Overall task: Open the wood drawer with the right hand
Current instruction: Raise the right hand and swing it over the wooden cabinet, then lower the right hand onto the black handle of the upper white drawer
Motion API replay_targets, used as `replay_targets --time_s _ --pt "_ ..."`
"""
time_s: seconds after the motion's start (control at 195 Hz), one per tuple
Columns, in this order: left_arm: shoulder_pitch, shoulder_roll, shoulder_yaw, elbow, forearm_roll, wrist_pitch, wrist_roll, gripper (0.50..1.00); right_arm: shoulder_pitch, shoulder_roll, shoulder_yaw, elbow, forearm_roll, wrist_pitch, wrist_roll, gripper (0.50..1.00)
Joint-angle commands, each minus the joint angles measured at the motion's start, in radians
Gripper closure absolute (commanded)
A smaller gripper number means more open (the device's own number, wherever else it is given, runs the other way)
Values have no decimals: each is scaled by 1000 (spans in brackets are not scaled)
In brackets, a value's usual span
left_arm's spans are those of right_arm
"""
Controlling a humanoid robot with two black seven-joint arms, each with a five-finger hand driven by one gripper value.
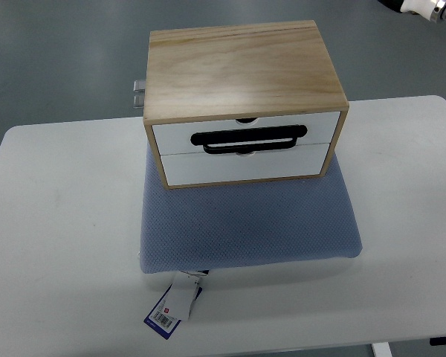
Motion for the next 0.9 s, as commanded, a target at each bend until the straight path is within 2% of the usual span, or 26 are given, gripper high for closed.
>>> replay_targets --time_s 0.0,0.015,0.021,0.051,0.118,0.221,0.426,0.508,0.61,0.662,0.667,0.708,0.785,0.897 --pt "0 0 -2 -1 0 0 0 500 139 -58 -159 83 -8 2 -41 556" --pt "0 0 -2 -1 0 0 0 500 139 -58 -159 83 -8 2 -41 556" --pt "0 0 -2 -1 0 0 0 500 239 -79 -266 144 -7 -2 -73 556" --pt "0 0 -2 -1 0 0 0 500 322 -92 -348 203 -7 -5 -112 556" --pt "0 0 0 -3 0 0 0 500 414 -104 -445 277 -7 -7 -178 556" --pt "0 0 0 -3 0 0 0 500 589 -100 -604 421 -2 -20 -326 556" --pt "0 0 0 -1 0 0 0 500 767 -32 -810 580 171 -97 -555 560" --pt "0 0 0 -1 0 0 0 500 785 15 -854 610 246 -156 -555 560" --pt "0 0 0 2 0 0 0 500 785 97 -867 611 366 -296 -555 560" --pt "0 0 0 2 0 0 0 500 785 97 -867 611 366 -297 -555 560" --pt "0 0 0 4 0 0 0 500 780 136 -867 611 410 -370 -555 560" --pt "0 0 0 5 0 -2 0 500 771 164 -867 610 432 -419 -555 558" --pt "0 0 0 7 0 0 0 500 747 198 -867 606 440 -465 -555 558" --pt "0 0 -2 5 0 0 0 500 699 227 -879 597 437 -479 -555 558"
